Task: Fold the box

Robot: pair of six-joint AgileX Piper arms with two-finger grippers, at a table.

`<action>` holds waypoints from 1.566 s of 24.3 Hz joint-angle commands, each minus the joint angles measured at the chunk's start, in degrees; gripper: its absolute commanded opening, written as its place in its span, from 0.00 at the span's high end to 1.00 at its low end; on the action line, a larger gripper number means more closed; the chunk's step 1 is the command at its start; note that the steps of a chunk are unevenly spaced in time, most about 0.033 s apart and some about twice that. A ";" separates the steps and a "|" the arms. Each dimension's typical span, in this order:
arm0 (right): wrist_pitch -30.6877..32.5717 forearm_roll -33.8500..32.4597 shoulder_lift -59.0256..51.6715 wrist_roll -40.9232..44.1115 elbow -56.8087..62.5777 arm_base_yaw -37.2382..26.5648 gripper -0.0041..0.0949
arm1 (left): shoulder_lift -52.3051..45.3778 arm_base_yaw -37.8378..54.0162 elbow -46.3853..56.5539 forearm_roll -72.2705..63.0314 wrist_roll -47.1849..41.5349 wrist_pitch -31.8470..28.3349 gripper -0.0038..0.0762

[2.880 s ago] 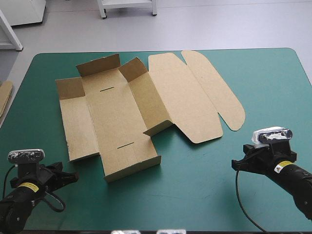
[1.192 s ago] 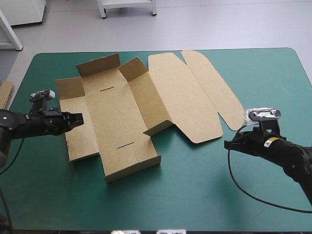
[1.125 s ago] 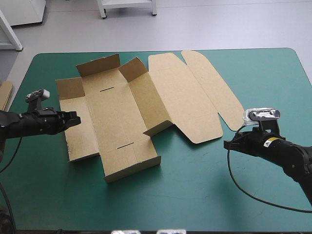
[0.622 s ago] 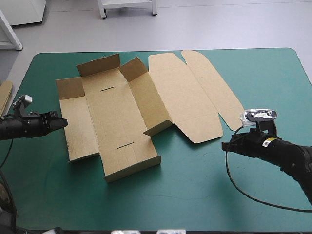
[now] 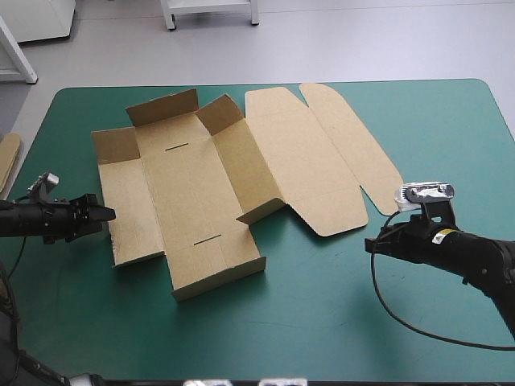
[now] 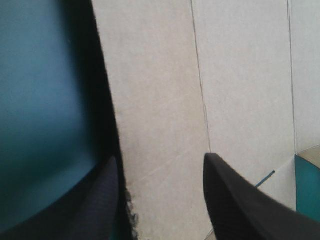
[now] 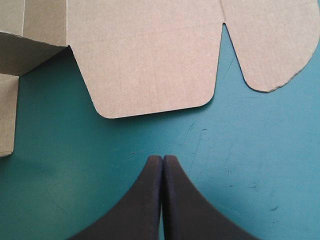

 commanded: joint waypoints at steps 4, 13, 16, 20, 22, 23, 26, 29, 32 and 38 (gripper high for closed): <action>-1.80 1.18 -0.47 -0.69 -1.88 -0.03 0.98 | 0.07 2.79 -1.98 -5.29 0.68 2.88 0.43; -1.92 1.40 -0.47 -0.69 -1.88 -0.03 0.98 | 6.24 2.89 -1.98 -10.97 7.27 8.32 0.43; -1.92 2.16 -0.47 -0.69 -1.88 -0.03 0.98 | 8.39 2.79 -1.98 -13.15 8.31 10.15 0.43; -2.54 2.96 -0.47 -0.69 -1.88 -0.03 0.98 | 8.69 0.09 -2.01 -14.38 10.36 10.86 0.43; -2.54 2.96 -0.47 -0.69 -1.88 -0.03 0.98 | 8.80 -1.64 -2.01 -14.38 10.36 10.76 0.43; -2.54 2.96 -0.47 -0.69 -1.88 -0.03 0.98 | 8.80 -2.45 -2.01 -14.20 10.36 10.76 0.43; -2.54 2.96 -0.47 -0.69 -1.88 -0.03 0.98 | 9.05 -4.64 -2.11 -13.68 10.36 10.76 0.43; -2.14 2.96 -0.47 -0.69 -1.88 -0.03 0.98 | 9.14 -4.64 -2.24 -13.68 9.96 10.86 0.44; -1.64 2.96 -0.47 -0.69 -1.88 -0.03 0.98 | 9.14 -4.64 -2.36 -13.42 9.81 10.86 0.45; -1.51 2.96 -0.47 -0.69 -1.88 -0.03 0.98 | 9.14 -5.07 -2.36 -14.34 9.21 10.86 0.49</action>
